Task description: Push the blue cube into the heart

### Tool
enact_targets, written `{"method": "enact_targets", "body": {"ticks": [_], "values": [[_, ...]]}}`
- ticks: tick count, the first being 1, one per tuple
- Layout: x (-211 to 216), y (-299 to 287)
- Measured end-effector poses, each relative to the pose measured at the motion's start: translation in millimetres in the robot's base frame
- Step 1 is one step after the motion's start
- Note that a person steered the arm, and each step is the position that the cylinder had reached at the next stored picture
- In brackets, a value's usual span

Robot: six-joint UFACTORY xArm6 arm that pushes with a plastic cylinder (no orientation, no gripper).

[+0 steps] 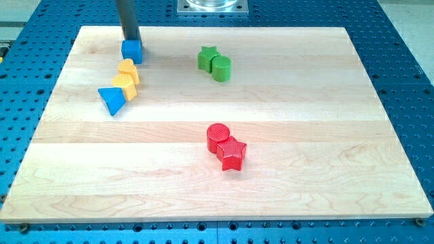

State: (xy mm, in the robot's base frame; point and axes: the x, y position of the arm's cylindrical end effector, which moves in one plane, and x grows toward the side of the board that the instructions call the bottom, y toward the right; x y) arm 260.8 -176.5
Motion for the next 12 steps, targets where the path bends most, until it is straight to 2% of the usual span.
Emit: {"method": "enact_targets", "body": {"ticks": [5,7,12], "values": [[29.1,22.7],[29.3,-23.6],[51.5,-6.9]]}}
